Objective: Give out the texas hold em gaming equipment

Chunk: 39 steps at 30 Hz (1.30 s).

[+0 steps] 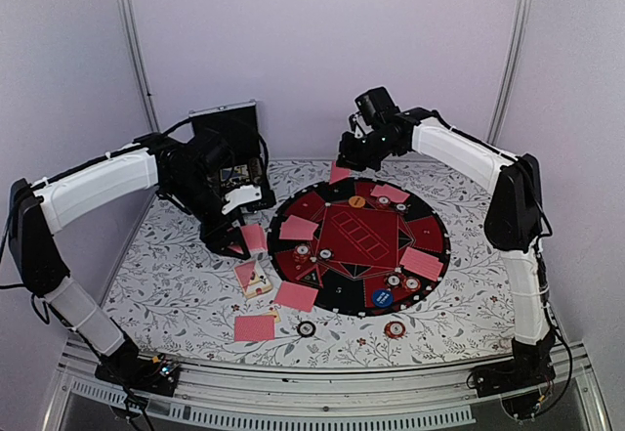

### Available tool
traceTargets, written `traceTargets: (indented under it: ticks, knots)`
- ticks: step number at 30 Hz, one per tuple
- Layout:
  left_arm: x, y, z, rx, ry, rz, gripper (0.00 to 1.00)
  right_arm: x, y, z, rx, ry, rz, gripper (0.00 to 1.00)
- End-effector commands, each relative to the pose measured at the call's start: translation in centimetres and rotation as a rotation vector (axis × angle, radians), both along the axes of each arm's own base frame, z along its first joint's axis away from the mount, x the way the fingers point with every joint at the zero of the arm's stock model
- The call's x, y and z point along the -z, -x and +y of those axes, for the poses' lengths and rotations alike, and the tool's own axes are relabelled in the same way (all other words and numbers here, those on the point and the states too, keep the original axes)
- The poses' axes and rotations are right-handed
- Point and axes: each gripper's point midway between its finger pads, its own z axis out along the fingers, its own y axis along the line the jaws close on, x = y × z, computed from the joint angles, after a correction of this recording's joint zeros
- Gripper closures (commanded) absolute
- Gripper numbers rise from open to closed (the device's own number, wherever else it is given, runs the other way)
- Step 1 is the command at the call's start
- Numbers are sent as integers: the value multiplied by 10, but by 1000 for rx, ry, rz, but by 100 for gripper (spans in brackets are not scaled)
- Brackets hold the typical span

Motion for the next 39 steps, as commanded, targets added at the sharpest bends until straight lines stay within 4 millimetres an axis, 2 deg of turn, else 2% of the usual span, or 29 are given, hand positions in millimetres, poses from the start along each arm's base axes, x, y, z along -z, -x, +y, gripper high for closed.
traceTargets:
  ticks: [1,5,12,14,20,25,31,39]
  knots:
    - [-8,1,4,-9,26,-5,100,65,-17,-57,120,453,-25,100]
    - [-6,1,5,-12,27,3,100,71,-27,-64,154,568,-94,100]
    - [-7,1,6,-11,31,9,100,89,-32,-55,129,748,-191,100]
    - [-6,1,6,-12,30,11,100,97,-32,-49,115,782,-215,100]
    - [-7,2,6,-11,33,15,100,98,-25,-19,29,946,-378,100]
    - [-7,2,7,-12,34,18,100,112,-25,-10,-38,1052,-434,100]
    - [-9,1,8,-11,32,13,100,129,-28,-8,-79,1088,-442,100]
    - [-8,1,8,-12,30,15,100,139,-35,-20,-68,1236,-481,100]
